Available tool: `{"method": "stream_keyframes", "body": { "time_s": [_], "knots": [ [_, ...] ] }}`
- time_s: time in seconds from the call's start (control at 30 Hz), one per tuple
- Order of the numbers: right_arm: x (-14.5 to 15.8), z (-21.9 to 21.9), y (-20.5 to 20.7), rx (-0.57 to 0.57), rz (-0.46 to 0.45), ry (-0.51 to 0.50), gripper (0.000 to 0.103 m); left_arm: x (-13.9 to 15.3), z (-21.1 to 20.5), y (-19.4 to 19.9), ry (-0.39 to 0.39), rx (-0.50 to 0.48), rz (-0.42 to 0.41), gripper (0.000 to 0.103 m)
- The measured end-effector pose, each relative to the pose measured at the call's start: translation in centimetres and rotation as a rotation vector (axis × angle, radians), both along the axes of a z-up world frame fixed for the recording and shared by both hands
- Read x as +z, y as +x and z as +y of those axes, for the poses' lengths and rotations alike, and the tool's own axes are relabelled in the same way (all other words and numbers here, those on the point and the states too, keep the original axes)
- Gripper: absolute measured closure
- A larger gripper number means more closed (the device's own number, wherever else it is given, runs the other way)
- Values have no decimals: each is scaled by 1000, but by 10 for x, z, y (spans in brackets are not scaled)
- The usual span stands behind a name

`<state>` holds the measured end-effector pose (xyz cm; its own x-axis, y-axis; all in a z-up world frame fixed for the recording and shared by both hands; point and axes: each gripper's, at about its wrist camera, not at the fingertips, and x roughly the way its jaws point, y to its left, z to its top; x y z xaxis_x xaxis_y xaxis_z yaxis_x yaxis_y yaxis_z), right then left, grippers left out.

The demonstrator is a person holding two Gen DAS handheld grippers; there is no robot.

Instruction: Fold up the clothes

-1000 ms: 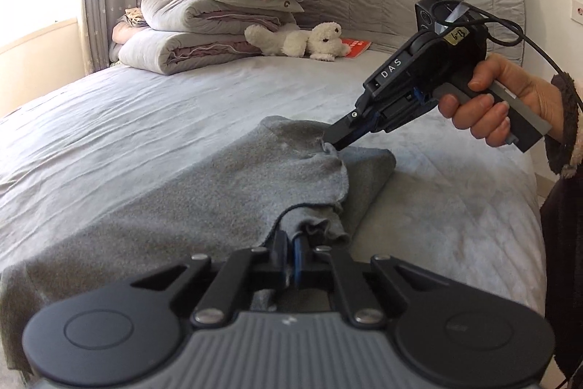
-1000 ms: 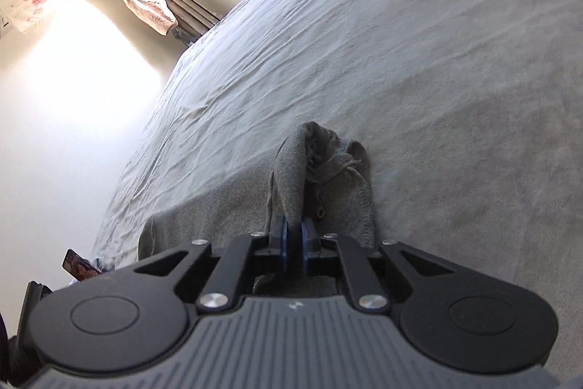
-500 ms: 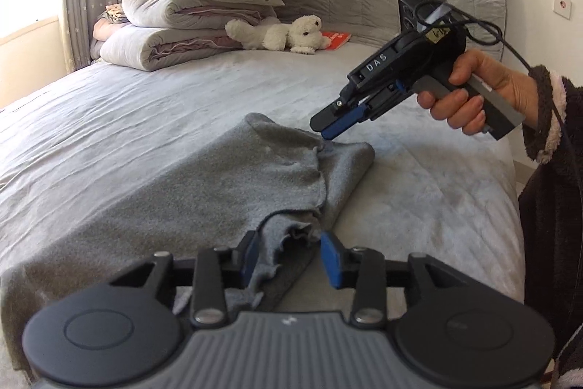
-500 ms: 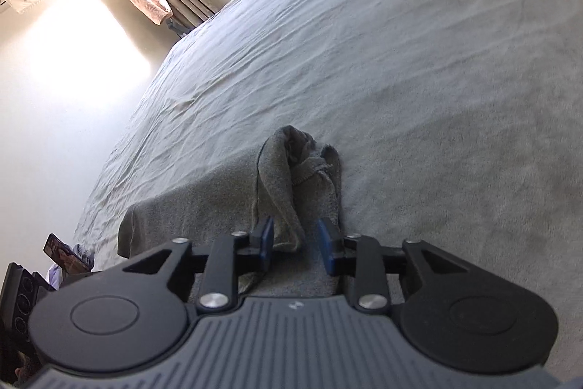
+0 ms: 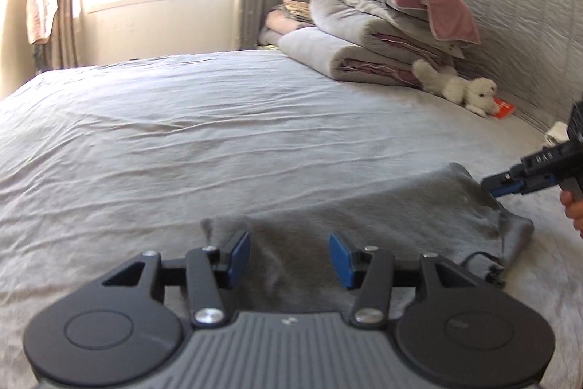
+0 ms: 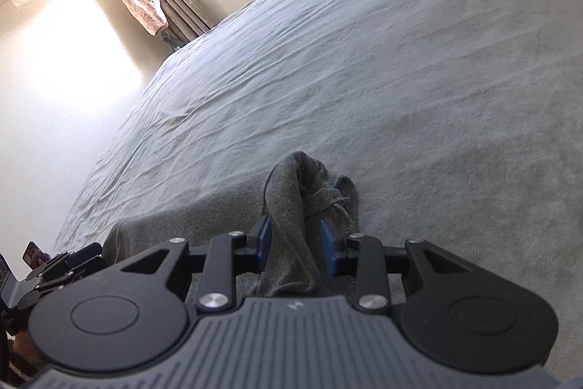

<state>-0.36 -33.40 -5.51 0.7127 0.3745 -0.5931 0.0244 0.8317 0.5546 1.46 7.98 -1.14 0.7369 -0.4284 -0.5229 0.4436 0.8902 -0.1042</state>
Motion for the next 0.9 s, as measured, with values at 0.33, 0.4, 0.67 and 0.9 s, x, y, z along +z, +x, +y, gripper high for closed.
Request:
{"method": "stream_keyframes", "body": {
  "time_s": [0.33, 0.4, 0.67, 0.9],
  "knots": [
    [-10, 5, 12, -20, 7, 58, 69, -27, 53, 54, -384, 261, 286, 58],
    [-12, 3, 14, -25, 12, 87, 69, -34, 58, 59, -451, 261, 338, 62],
    [-16, -2, 17, -30, 37, 135, 91, -45, 54, 59, -521, 256, 380, 92],
    [-17, -6, 17, -67, 60, 101, 98, -44, 34, 49, -333, 238, 296, 91]
  ]
}}
